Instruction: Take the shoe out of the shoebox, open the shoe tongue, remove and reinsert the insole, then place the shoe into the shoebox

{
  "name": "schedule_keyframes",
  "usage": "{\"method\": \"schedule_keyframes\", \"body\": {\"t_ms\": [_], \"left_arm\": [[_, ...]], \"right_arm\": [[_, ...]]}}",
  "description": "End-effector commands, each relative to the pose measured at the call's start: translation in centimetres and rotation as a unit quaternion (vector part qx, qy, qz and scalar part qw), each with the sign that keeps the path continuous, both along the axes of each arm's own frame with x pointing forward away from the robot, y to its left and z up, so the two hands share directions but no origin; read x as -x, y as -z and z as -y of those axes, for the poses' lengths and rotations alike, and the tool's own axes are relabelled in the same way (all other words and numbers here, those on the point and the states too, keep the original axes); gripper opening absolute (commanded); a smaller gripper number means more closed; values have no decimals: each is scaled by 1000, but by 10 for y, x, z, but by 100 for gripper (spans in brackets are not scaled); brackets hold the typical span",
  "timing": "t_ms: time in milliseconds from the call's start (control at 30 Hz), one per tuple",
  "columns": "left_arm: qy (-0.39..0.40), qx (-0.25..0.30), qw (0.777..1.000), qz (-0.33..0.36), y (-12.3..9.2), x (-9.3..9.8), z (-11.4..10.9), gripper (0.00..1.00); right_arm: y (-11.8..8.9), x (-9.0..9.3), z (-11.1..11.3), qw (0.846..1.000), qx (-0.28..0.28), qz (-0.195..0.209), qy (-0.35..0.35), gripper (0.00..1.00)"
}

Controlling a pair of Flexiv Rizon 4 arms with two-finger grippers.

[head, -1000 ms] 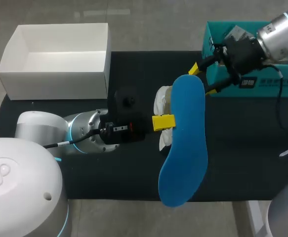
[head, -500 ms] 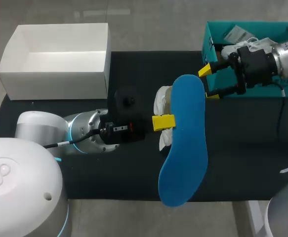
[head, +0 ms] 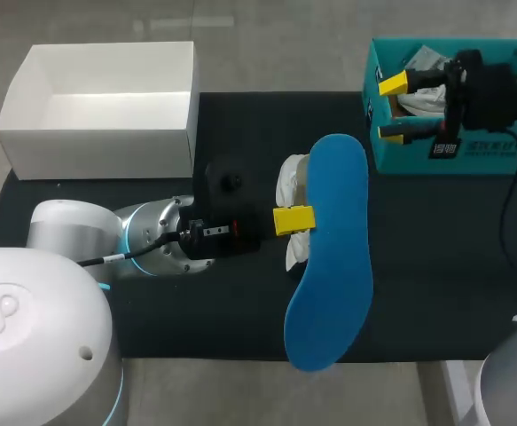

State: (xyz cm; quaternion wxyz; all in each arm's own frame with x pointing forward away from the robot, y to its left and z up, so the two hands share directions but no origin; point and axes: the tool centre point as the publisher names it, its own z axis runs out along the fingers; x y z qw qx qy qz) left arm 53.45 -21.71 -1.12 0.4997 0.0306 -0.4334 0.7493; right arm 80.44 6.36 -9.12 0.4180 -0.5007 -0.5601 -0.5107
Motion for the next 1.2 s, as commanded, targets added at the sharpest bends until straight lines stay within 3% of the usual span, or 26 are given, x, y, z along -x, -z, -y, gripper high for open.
{"method": "schedule_keyframes", "body": {"t_ms": [33,100,300,800,933,1133,1200], "left_arm": [[-1,1,1000,0,1,0,0,0],[-1,1,1000,0,1,0,0,0],[-1,1,1000,0,1,0,0,0],[-1,1,1000,0,1,0,0,0],[7,-59,981,186,8,-9,0,0],[-29,-49,953,297,7,-19,-1,0],[-38,-52,934,351,9,-23,-2,0]], "right_arm": [[-8,5,2,1000,-11,12,9,100],[-16,6,4,1000,-28,10,11,100],[-25,4,8,998,-25,-58,24,100],[-25,2,8,997,-30,-68,26,100],[-25,2,8,997,-30,-68,26,100],[-25,2,8,997,-30,-68,26,100],[-25,2,8,997,-30,-68,26,100]]}}
